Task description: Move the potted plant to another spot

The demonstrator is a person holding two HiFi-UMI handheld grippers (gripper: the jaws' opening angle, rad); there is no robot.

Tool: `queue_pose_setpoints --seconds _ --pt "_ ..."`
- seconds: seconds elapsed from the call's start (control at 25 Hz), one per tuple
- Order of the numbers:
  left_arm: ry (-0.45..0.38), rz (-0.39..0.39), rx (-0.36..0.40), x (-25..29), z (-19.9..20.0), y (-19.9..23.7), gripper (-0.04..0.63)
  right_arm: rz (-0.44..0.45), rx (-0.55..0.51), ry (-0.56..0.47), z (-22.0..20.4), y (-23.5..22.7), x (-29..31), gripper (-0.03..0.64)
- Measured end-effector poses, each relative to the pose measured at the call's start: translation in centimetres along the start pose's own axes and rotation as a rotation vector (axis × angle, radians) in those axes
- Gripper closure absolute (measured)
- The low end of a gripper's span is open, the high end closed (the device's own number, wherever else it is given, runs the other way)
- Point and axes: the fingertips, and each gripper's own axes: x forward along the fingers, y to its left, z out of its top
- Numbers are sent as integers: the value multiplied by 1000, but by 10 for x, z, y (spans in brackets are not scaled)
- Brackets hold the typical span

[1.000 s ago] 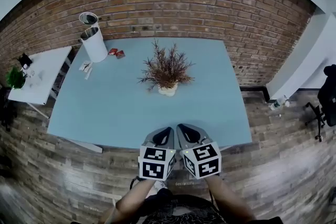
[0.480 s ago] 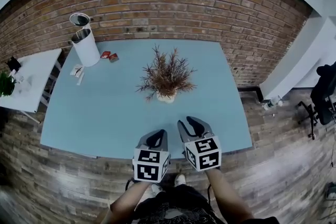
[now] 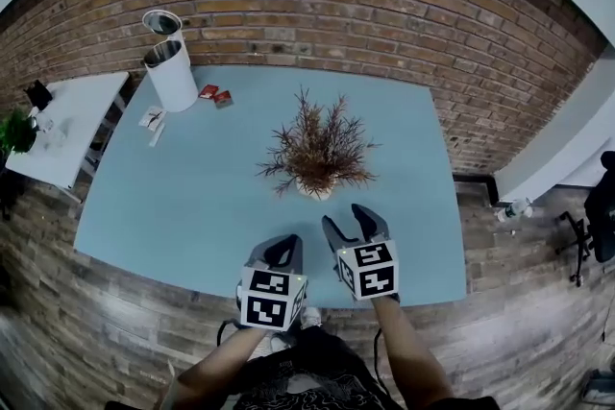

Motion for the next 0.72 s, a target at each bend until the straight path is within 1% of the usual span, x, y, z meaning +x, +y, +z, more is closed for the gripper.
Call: queue_pose_setpoints --seconds 0.12,0.32,0.48,0.64,0.72 --pt "11 21 -15 15 1 3 603 26 -6 13 -5 -7 20 339" --pt "16 51 -32 38 7 7 601 54 -46 23 -11 -21 51 276" --pt "17 90 -54 48 12 18 601 89 -51 32 -17 -25 76 239" --pt "22 138 -74 53 13 31 601 91 -53 46 -23 -31 98 199" --pt "28 159 -87 55 12 37 601 84 -70 50 -26 -33 108 166"
